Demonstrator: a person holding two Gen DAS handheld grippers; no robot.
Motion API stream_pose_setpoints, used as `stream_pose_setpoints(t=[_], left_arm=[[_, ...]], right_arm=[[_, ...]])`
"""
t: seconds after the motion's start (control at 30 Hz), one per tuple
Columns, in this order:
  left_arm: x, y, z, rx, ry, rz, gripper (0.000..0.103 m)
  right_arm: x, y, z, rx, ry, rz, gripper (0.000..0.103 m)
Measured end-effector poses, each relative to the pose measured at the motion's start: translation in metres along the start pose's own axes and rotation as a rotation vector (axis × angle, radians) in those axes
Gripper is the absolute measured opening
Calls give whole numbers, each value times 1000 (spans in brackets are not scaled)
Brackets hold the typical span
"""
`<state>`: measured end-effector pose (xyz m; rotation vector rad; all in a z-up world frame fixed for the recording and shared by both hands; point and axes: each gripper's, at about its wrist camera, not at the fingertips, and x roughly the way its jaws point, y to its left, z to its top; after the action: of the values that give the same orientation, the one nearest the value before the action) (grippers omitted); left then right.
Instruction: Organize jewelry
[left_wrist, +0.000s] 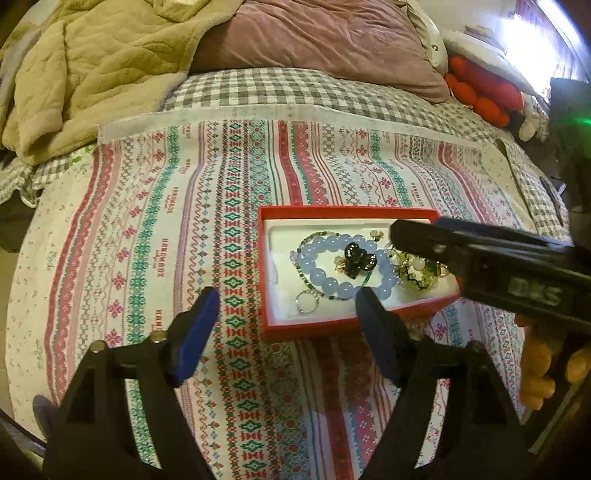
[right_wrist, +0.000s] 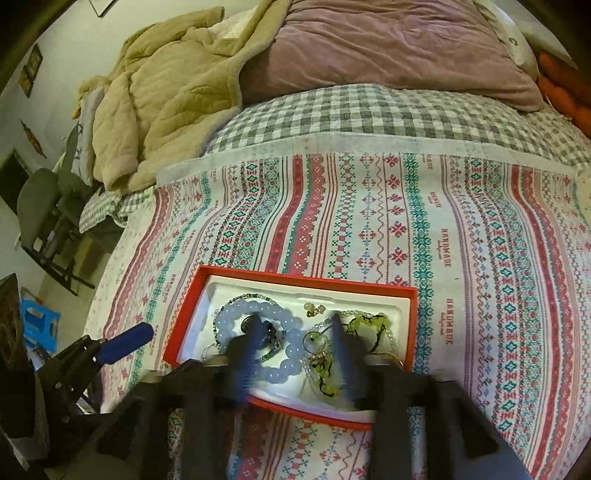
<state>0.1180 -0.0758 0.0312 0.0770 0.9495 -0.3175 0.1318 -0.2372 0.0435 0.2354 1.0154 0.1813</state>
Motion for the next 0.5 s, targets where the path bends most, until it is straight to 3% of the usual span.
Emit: stream_pose_setpoints(t=[0.2, 0.27, 0.37, 0.47, 0.5], left_arm=[[-6, 0, -4, 4, 7, 68, 83], [-7, 1, -7, -2, 17, 91, 89], [-9, 3, -12, -15, 23, 124, 101], [-12, 7, -18, -37, 38, 141, 102], [-13, 9, -20, -46, 44, 140, 102]], right_arm=[[-23, -5, -7, -14, -28, -67, 70], [-28, -8, -11, -7, -26, -82, 71], [-35, -9, -18, -5, -22, -114, 84], [-40, -9, -27, -24, -19, -142, 92], [-41, -9, -31, -29, -16, -150, 102]])
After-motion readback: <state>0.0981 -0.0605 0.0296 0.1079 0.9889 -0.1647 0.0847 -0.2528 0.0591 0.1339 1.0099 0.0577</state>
